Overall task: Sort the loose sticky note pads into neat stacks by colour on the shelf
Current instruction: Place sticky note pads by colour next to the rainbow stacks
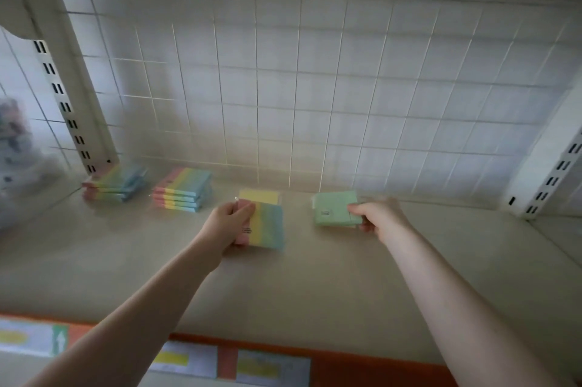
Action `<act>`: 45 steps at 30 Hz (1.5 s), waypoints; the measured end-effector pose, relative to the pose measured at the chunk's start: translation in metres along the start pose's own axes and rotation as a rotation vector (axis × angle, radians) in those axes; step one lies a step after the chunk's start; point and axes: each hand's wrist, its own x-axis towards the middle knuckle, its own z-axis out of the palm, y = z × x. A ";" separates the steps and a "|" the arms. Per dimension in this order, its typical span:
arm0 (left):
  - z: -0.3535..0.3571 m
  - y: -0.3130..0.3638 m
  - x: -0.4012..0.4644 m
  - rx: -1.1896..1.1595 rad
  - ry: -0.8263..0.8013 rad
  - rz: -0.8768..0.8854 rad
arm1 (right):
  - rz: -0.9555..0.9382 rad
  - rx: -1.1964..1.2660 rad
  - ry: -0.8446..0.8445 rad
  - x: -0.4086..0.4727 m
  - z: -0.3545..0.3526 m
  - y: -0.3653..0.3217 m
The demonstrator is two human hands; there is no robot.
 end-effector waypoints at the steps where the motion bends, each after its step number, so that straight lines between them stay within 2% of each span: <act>1: 0.000 -0.001 0.000 -0.010 -0.010 -0.003 | -0.001 -0.012 0.007 0.000 0.000 0.002; 11: 0.001 -0.004 0.004 -0.011 -0.051 -0.002 | -0.152 -0.501 0.160 -0.004 0.002 0.005; 15: 0.000 -0.006 0.004 0.003 -0.059 -0.009 | -0.212 -0.614 0.190 -0.009 0.004 0.003; 19: -0.001 -0.005 0.003 0.026 -0.067 -0.019 | -0.262 -0.668 0.186 -0.013 0.004 0.001; 24: -0.001 -0.003 0.000 0.033 -0.067 -0.016 | -0.344 -0.688 0.071 -0.010 0.006 0.003; 30: -0.001 -0.001 -0.004 0.022 -0.050 -0.016 | -0.382 -0.689 0.073 -0.003 0.005 0.003; 34: -0.006 0.003 -0.007 0.040 -0.012 0.001 | -0.517 -0.653 0.157 -0.006 0.005 -0.008; 40: -0.030 0.016 -0.015 0.071 0.079 0.012 | -0.660 -0.755 0.089 -0.015 0.026 -0.023; 45: -0.068 0.027 -0.019 0.064 0.144 0.040 | -0.701 -0.798 0.038 -0.025 0.058 -0.028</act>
